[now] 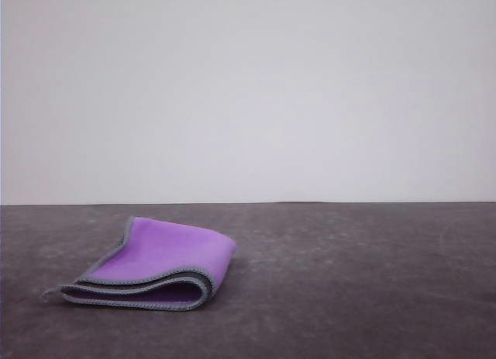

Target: Fold clothes

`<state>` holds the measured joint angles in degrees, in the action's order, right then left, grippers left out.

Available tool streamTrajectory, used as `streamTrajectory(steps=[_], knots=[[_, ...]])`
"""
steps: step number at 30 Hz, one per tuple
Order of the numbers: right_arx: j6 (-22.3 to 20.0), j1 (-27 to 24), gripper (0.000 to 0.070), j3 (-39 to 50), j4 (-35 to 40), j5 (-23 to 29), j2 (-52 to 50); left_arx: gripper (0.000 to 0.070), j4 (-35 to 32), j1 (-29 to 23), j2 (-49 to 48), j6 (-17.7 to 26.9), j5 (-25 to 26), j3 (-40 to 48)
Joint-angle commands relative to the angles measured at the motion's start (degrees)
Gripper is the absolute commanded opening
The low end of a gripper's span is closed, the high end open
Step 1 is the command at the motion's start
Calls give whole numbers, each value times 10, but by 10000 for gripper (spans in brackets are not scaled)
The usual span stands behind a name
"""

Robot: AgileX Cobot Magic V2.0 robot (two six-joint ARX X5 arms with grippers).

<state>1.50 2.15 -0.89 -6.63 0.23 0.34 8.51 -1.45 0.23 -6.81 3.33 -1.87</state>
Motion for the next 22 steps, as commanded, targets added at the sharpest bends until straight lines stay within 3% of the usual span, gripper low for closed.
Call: streamTrajectory(steps=[1,22], knots=[[0,0,14,2,7,2,-1,0,-6,0,0,5,1,11],[0,0,14,2,7,2,-1,0,-6,0,0,6,1,11]])
